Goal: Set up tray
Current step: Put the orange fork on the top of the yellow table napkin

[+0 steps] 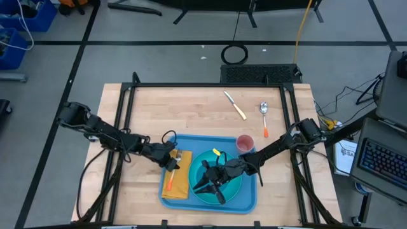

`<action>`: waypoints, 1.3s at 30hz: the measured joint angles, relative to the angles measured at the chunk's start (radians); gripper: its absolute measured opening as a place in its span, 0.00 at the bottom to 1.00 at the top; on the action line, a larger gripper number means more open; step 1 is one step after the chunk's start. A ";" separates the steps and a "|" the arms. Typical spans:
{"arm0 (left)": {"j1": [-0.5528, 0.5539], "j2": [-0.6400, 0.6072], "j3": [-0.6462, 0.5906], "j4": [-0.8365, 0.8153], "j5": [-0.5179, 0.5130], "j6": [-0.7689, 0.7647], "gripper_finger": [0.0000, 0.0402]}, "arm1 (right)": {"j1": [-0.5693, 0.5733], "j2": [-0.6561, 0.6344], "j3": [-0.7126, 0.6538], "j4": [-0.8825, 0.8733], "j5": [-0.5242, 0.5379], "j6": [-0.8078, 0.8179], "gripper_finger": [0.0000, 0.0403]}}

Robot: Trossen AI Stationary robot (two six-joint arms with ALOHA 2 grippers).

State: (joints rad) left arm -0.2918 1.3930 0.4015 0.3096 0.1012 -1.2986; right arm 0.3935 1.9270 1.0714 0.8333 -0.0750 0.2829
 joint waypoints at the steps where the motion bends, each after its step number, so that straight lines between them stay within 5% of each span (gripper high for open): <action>1: 0.001 0.000 0.000 -0.002 0.008 -0.007 0.09 | 0.000 0.000 0.000 0.000 0.000 0.000 0.16; 21: 0.010 0.015 0.239 -0.474 -0.008 0.078 0.09 | -0.002 0.000 0.000 0.000 0.027 -0.009 0.16; 29: 0.003 0.140 0.242 -0.422 0.030 0.084 0.09 | -0.001 0.000 0.000 -0.016 0.027 -0.008 0.16; 39: -0.006 0.151 0.240 -0.454 0.031 0.050 0.09 | -0.001 0.000 0.000 -0.017 0.027 -0.009 0.16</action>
State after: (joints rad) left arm -0.2975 1.5444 0.6411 -0.1449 0.1325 -1.2486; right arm 0.3923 1.9274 1.0714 0.8165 -0.0483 0.2741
